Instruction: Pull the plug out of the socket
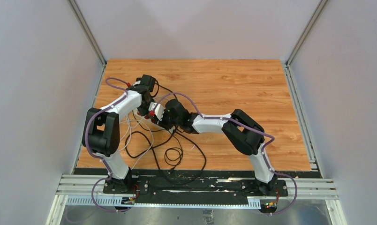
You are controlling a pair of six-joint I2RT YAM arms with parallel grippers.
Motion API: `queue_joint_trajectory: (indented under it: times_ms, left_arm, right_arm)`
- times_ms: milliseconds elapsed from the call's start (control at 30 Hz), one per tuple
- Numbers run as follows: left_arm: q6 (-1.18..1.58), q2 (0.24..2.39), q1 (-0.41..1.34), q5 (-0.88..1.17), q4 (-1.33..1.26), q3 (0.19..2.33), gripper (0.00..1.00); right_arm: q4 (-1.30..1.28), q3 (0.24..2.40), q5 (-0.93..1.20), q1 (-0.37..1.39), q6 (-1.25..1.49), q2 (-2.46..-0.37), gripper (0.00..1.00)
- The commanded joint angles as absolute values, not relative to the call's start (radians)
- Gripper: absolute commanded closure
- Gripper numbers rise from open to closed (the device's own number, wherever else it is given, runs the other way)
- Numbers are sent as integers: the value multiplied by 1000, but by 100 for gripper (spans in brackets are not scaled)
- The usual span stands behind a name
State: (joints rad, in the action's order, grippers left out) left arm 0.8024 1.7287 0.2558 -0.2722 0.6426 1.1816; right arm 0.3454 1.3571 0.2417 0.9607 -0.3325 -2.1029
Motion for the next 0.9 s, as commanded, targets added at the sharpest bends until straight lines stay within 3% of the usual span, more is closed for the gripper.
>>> queue_joint_trajectory:
  times_ms: [0, 233, 533, 867]
  left_arm:
    - [794, 1825, 284, -216, 685, 1114, 100]
    - [793, 1830, 284, -222, 685, 1113, 100]
    - [792, 1827, 284, -234, 685, 1118, 100]
    - [798, 1830, 285, -235, 683, 1132, 100]
  right_arm:
    - [251, 1351, 5, 1009, -550, -2148, 100]
    - [128, 1413, 136, 987, -400, -2154, 100]
    - [224, 1346, 573, 868, -106, -2047, 100]
    - [183, 1324, 425, 875, -244, -1947, 100]
